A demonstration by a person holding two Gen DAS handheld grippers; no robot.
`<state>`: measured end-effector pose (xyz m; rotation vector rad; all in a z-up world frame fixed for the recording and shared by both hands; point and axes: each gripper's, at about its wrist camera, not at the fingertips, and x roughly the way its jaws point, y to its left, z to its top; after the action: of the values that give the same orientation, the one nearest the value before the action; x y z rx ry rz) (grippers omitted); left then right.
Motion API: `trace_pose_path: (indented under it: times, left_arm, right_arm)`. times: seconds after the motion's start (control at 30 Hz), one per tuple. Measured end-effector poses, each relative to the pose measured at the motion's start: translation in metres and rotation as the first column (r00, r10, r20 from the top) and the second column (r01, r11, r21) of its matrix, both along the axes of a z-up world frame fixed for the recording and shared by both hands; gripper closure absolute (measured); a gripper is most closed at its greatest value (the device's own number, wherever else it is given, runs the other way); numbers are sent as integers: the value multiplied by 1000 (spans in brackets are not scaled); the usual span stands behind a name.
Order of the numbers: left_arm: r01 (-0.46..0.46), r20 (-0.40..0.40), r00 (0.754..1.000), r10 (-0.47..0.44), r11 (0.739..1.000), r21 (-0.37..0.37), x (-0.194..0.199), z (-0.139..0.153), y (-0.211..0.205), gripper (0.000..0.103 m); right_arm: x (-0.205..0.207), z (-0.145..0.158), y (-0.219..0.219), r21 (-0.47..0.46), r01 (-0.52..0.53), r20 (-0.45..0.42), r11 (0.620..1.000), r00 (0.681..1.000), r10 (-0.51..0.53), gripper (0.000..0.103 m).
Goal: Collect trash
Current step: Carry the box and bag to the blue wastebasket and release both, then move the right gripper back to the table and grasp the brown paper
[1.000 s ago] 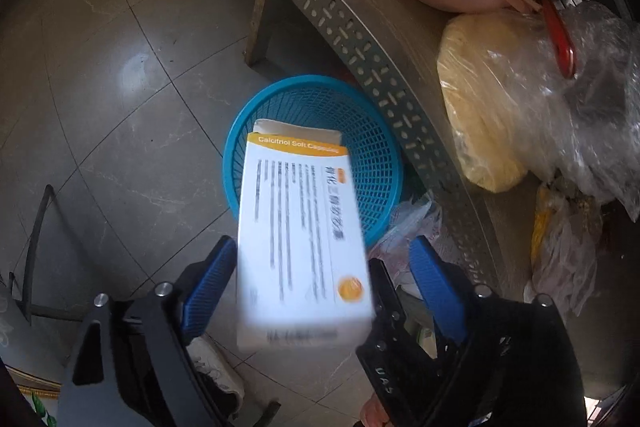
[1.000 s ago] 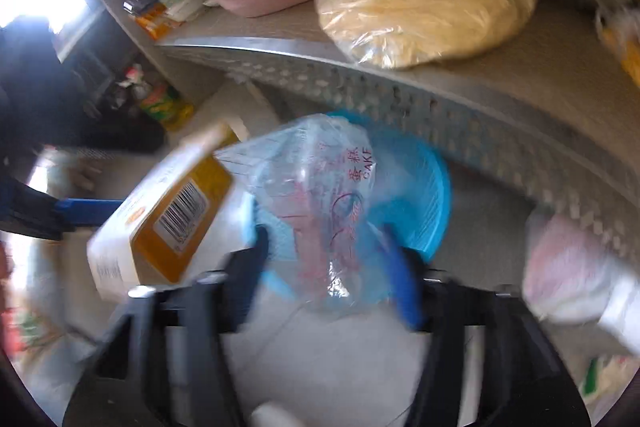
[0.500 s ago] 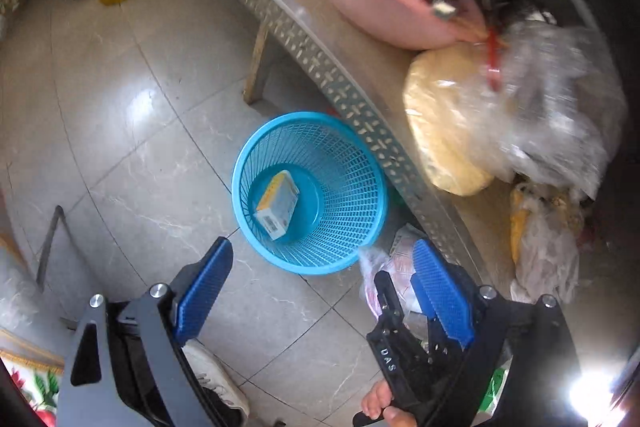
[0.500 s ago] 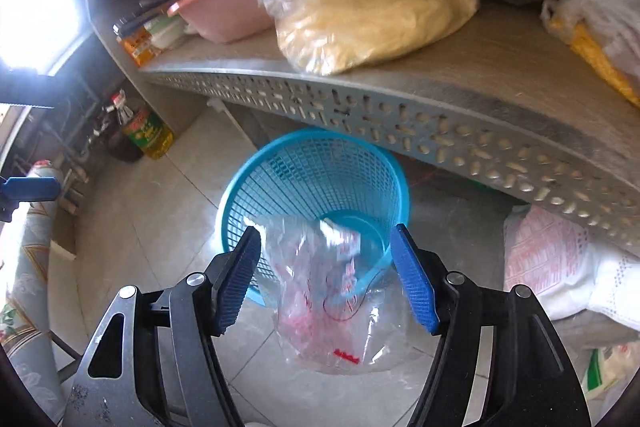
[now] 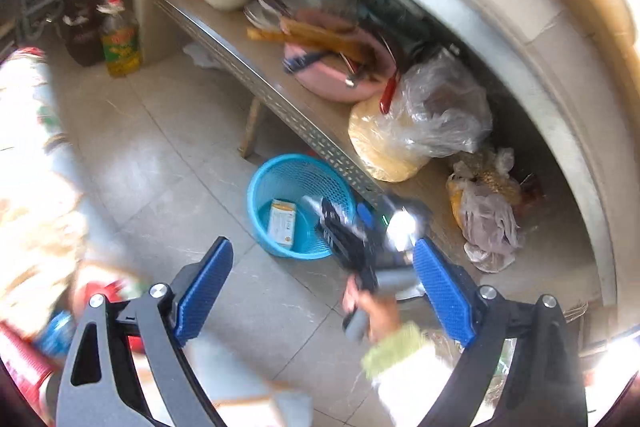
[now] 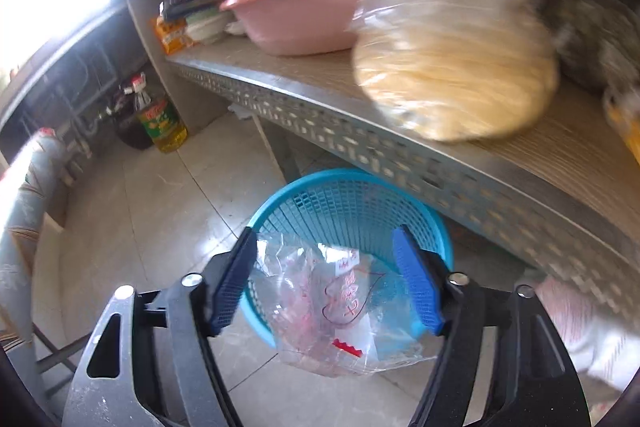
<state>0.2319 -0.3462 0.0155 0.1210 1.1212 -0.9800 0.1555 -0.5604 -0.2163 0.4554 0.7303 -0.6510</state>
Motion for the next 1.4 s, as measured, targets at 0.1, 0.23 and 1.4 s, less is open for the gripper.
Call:
trace_pose_path:
  times: [0.1, 0.23, 1.4]
  left_arm:
    - [-55, 7, 998, 55, 998, -32, -8, 13, 58, 12]
    - [-85, 55, 995, 88, 995, -42, -21, 20, 116, 11]
    - [-500, 157, 833, 530, 844, -194, -90, -18, 400, 6]
  right_arm:
    - [23, -16, -1, -40, -30, -60, 999, 998, 28, 13]
    - [41, -35, 4, -76, -94, -166, 993, 983, 81, 8]
    - [27, 228, 226, 171, -677, 176, 716, 736, 654, 8]
